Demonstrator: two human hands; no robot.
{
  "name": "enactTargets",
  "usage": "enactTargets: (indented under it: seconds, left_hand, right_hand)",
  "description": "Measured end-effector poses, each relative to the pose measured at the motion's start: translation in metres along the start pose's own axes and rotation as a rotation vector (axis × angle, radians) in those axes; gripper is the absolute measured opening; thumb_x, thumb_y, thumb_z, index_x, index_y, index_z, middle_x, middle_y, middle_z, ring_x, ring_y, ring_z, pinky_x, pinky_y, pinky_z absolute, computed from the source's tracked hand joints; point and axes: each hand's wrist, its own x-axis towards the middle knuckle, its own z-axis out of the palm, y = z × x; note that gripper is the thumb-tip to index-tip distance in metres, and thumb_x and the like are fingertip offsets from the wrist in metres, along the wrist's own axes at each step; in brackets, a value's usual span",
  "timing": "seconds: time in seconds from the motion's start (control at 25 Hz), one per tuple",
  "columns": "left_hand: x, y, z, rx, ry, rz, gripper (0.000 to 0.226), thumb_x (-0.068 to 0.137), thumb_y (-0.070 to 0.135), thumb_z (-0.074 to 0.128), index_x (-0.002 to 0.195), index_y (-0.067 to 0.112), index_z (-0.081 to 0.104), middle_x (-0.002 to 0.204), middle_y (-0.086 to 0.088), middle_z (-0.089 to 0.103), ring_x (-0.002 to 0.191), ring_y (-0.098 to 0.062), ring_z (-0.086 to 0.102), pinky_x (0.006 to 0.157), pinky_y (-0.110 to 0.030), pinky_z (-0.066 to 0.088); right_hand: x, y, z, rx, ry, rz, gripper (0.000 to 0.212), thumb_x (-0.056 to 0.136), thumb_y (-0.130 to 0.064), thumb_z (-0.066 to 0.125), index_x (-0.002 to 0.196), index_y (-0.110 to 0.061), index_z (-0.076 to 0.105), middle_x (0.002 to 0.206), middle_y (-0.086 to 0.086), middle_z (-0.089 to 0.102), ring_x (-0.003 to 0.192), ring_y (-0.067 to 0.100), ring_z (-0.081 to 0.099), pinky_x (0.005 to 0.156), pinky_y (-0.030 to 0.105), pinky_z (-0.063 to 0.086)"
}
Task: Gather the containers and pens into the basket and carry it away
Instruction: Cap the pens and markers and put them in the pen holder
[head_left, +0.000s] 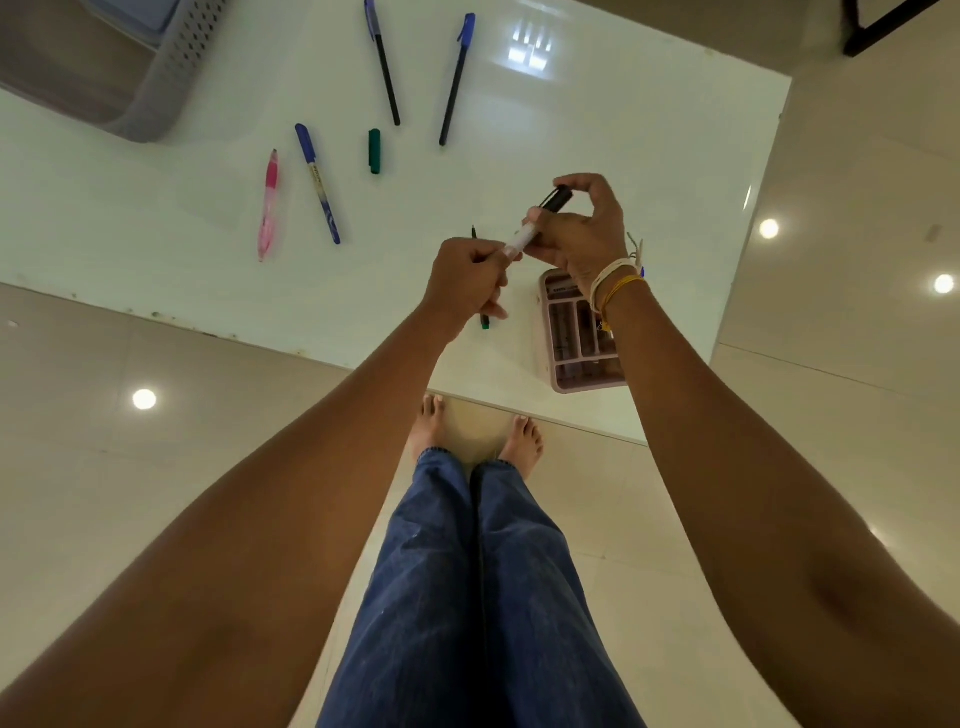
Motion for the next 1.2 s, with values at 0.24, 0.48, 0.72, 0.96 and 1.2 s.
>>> enactTargets:
  seconds: [0.24,0.48,0.72,0.96,1.2]
  left_hand:
    - [0.009,0.018,0.037,0.107,-0.034,0.019,0.032,0.091,0.027,0.063,0.119,0.011,0.065,0.095,-0.002,0.067,0.075,-0.017,0.067,0.07,-0.032,0.058]
    - [0.004,-0.011,0.046,0.223,-0.034,-0.031,0.035,0.088,0.011,0.064,0.122,0.016,0.062,0.088,-0.002,0.065,0.082,-0.019,0.066,0.067,-0.034,0.06]
    - [-0.001,-0.016,0.048,0.146,-0.053,-0.14,0.031,0.092,0.019,0.061,0.124,0.02,0.059,0.107,-0.008,0.068,0.077,-0.026,0.072,0.066,-0.034,0.062]
    - [-0.005,-0.018,0.048,0.098,-0.072,-0.203,0.035,0.095,0.022,0.057,0.13,0.025,0.054,0.119,-0.007,0.064,0.081,-0.03,0.073,0.071,-0.042,0.062]
    - [-0.008,-0.02,0.049,0.054,-0.065,-0.21,0.036,0.095,0.022,0.058,0.13,0.025,0.055,0.122,-0.01,0.064,0.077,-0.031,0.074,0.068,-0.044,0.062]
  right_hand:
    - [-0.033,-0.006,-0.044,-0.219,0.513,-0.397,0.035,0.083,-0.009,0.061,0.114,-0.021,0.05,0.09,0.006,0.071,0.081,0.014,0.072,0.076,0.04,0.061]
    - [-0.06,0.021,-0.043,-0.459,0.447,-0.475,0.029,0.084,-0.013,0.065,0.111,-0.008,0.055,0.087,0.001,0.066,0.077,0.017,0.067,0.072,0.018,0.056]
    - [-0.058,0.037,-0.045,-0.717,0.327,-0.449,0.027,0.094,-0.03,0.051,0.098,-0.013,0.072,0.098,0.004,0.071,0.089,0.017,0.06,0.076,0.018,0.043]
    - [-0.038,0.024,-0.073,-0.6,0.343,-0.037,0.026,0.091,-0.026,0.059,0.113,-0.016,0.069,0.114,0.001,0.068,0.088,0.009,0.057,0.078,0.009,0.047]
    - [-0.045,0.02,-0.06,-0.583,0.343,-0.063,0.036,0.089,-0.038,0.063,0.118,-0.017,0.064,0.112,-0.001,0.065,0.092,0.009,0.053,0.085,0.017,0.04]
